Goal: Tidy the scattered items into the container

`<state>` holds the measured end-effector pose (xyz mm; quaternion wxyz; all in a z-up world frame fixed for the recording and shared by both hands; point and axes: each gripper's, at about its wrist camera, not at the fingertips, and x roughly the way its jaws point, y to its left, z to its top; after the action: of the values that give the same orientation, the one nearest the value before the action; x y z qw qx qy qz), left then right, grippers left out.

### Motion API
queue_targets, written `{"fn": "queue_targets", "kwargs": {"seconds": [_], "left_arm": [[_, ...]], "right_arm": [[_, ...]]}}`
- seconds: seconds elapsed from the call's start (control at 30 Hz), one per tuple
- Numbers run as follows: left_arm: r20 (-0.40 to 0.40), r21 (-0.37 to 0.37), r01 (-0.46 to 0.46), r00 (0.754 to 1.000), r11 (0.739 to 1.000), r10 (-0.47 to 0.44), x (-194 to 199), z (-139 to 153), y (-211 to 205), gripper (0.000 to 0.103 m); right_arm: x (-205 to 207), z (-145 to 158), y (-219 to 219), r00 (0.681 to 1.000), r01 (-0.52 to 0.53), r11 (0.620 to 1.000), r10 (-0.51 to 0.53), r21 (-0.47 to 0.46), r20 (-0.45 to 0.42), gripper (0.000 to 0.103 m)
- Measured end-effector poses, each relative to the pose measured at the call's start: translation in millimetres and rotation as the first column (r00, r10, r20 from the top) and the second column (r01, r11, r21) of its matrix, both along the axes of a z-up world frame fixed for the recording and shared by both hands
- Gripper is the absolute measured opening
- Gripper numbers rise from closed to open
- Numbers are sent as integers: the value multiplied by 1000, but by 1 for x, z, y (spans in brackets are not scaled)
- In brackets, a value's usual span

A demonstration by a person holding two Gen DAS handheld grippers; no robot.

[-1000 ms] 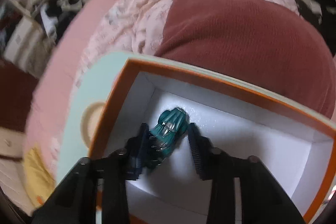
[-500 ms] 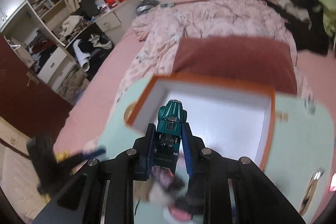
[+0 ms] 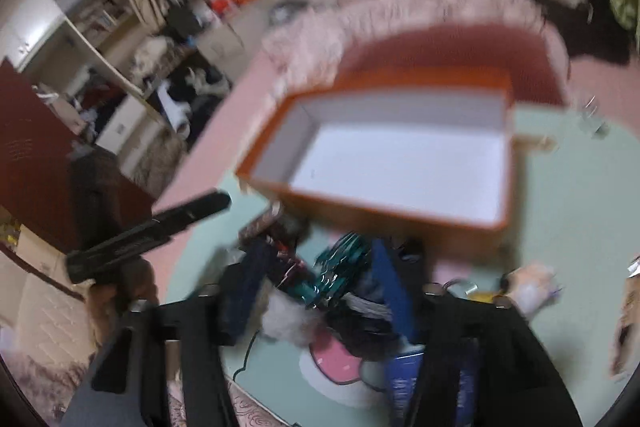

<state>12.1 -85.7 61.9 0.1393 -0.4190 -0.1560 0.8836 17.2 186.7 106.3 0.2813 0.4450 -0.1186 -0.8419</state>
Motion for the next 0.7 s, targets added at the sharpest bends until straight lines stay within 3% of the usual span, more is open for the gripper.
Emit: {"fn": "queue_targets", "kwargs": {"seconds": [0.13,0.27,0.33,0.4,0.43,0.53,0.7], "left_arm": [[-19,56,-33,999,998,34,-13,2,-14,51],[2,117,-27,1000,993,27,-35,-1,-16,51],[-2,128,-14,1000,992,14,-41,-2,-13,51],[-15,139,-2,1000,990,4,-43,-3,-9,51],[-19,145,1,1000,989,1,-43,-4,-7,51],[-42,149,1,999,989,6,-42,-10,-4,51],[-59,168,-13,998,986,23,-39,-18,-6,51]], "right_arm": [[-6,21,40,976,203,972,-190,116,-110,70],[-38,10,80,954,299,954,-298,30,-22,70],[-57,7,102,934,356,934,-356,29,-10,70],[-79,8,124,892,452,884,-452,115,-31,68],[-93,7,131,871,488,853,-488,184,-47,60],[-128,-8,141,855,508,799,-514,323,-72,48],[-159,-44,133,896,425,852,-444,304,-7,47]]}}
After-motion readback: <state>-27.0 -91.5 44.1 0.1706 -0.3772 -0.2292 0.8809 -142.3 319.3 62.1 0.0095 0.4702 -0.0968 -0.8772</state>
